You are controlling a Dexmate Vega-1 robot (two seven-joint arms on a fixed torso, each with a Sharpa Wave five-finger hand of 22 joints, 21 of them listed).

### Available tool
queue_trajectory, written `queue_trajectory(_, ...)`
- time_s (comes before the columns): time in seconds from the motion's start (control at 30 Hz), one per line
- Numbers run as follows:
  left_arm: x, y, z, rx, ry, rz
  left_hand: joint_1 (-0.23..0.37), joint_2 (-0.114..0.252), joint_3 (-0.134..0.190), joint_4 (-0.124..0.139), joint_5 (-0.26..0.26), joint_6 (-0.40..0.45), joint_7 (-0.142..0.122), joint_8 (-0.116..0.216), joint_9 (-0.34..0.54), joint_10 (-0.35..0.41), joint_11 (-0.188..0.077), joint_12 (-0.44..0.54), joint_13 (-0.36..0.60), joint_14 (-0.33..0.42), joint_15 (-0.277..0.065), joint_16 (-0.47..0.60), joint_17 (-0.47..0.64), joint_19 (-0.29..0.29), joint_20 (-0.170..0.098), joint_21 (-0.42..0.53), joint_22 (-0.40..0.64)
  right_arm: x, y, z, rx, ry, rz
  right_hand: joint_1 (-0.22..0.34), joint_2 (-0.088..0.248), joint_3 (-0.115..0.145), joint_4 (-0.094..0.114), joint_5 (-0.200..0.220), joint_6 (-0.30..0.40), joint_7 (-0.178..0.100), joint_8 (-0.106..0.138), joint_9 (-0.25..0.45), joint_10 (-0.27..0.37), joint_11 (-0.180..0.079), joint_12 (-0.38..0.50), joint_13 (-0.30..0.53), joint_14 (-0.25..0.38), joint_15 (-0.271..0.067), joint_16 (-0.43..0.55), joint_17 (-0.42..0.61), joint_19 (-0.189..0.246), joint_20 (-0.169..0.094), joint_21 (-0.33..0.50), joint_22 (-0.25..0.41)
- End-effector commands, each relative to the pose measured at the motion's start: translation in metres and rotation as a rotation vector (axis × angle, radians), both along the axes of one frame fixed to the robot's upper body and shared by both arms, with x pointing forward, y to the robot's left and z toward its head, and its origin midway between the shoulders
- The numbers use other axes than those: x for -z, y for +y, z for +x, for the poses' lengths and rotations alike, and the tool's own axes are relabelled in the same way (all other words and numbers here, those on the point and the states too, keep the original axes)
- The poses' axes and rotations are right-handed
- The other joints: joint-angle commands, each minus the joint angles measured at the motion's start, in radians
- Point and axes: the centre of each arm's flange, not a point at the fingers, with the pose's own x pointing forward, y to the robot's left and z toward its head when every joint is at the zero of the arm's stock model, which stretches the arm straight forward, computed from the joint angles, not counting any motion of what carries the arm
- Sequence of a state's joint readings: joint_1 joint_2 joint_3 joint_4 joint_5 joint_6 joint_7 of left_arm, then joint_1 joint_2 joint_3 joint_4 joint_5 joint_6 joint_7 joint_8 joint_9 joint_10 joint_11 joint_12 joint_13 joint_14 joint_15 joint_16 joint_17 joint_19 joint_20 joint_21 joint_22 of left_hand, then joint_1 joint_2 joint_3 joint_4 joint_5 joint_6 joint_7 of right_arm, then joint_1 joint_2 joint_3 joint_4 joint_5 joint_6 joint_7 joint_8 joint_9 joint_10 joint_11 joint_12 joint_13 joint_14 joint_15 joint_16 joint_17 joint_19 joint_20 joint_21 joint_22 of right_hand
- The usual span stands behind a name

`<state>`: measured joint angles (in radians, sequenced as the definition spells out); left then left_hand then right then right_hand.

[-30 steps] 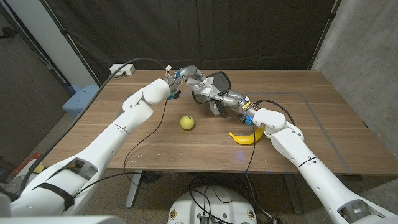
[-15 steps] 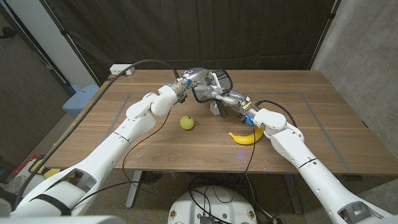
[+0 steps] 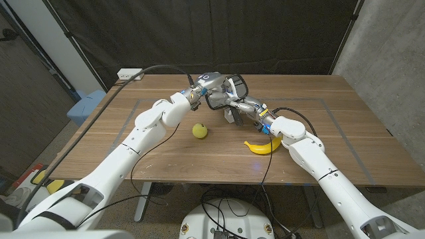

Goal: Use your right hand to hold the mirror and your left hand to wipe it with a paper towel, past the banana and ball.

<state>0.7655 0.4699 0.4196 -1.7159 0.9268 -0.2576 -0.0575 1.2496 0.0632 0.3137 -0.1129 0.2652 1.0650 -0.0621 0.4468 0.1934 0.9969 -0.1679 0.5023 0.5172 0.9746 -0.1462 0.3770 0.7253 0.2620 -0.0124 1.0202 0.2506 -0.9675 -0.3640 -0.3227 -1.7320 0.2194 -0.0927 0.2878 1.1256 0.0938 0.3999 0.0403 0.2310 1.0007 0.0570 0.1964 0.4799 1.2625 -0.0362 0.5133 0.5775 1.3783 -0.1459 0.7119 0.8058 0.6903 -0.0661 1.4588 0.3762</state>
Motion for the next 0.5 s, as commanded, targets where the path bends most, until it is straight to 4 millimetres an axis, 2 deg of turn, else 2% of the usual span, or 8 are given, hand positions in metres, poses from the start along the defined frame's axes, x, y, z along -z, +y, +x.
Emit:
queue_trajectory(0.03,-0.004,0.019,0.008,-0.141,-0.096,-0.029,0.001,-0.003,0.008,0.003,-0.004,0.002,0.000,-0.002,0.004,0.042,-0.029,-0.008,0.004,-0.005,-0.087,-0.002,0.005,0.003,0.001,-0.002,-0.001,-0.003,0.000,0.003,-0.003,0.000,-0.003,0.097,0.086,0.004,0.005,-0.002,0.028,-0.033,0.004,0.006,0.038,-0.037,0.001,0.004,-0.084,-0.083,0.004,0.002,-0.008,-0.143,0.008,0.000)
queue_trajectory(0.33,-0.020,0.039,0.013,-0.302,-0.232,-0.077,0.000,-0.002,0.009,0.004,-0.005,0.003,-0.002,-0.005,0.004,0.049,-0.029,-0.012,0.006,-0.003,-0.085,-0.003,0.010,0.002,0.001,0.000,-0.007,-0.006,-0.001,0.007,-0.008,0.002,-0.004,0.098,0.086,0.004,0.006,-0.002,0.027,-0.032,0.005,0.007,0.039,-0.038,-0.001,0.002,-0.083,-0.083,0.005,0.003,-0.008,-0.143,0.012,-0.008)
queue_trajectory(0.5,-0.023,0.045,0.018,-0.325,-0.251,-0.102,0.002,-0.001,0.010,0.004,-0.006,0.005,-0.002,-0.007,0.004,0.051,-0.030,-0.016,0.008,-0.002,-0.087,-0.003,0.012,0.003,0.000,0.002,-0.010,-0.007,-0.001,0.010,-0.010,0.005,-0.005,0.098,0.085,0.003,0.007,-0.002,0.027,-0.033,0.004,0.007,0.038,-0.037,-0.001,0.004,-0.084,-0.083,0.004,0.004,-0.011,-0.143,0.014,-0.013)
